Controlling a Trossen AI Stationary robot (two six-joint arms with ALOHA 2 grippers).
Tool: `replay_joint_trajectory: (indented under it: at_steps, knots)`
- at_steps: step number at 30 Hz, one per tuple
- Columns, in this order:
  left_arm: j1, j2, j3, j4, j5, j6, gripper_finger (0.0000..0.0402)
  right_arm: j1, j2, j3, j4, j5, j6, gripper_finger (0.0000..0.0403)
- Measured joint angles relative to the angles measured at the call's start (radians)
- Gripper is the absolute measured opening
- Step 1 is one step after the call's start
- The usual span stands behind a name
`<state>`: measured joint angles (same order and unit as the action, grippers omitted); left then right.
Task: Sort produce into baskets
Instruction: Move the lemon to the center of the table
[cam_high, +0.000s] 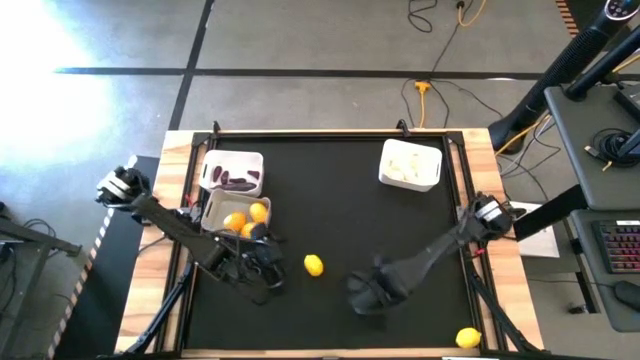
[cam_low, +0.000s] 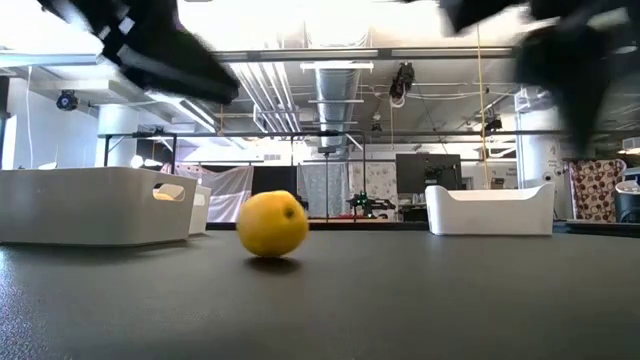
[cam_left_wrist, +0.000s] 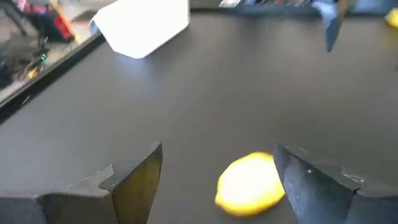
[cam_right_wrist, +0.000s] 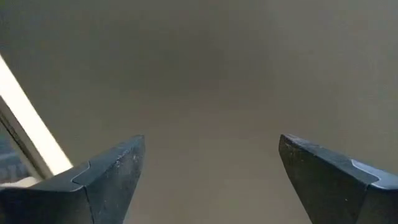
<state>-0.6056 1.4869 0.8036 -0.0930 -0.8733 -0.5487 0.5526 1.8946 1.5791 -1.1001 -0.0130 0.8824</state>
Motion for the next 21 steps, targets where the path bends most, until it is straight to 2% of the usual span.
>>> replay_joint_trajectory:
  at_steps: [5,12,17,21]
  knots:
    - [-0.005,0.140,0.141,0.136,-0.004,0.171,0.0290,0.142,0.000,-0.010,-0.147,-0.128,0.378,0.0364]
    - [-0.053,0.306,0.353,0.149,0.067,0.307,0.0290,0.309,0.000,-0.060,-0.177,-0.345,0.741,0.0364]
    - [-0.101,0.366,0.413,0.153,0.077,0.341,0.0290,0.381,0.006,-0.102,-0.168,-0.484,0.815,0.0364]
    - [-0.119,0.376,0.415,0.151,0.077,0.329,0.0290,0.419,0.006,-0.134,-0.165,-0.518,0.801,0.0364]
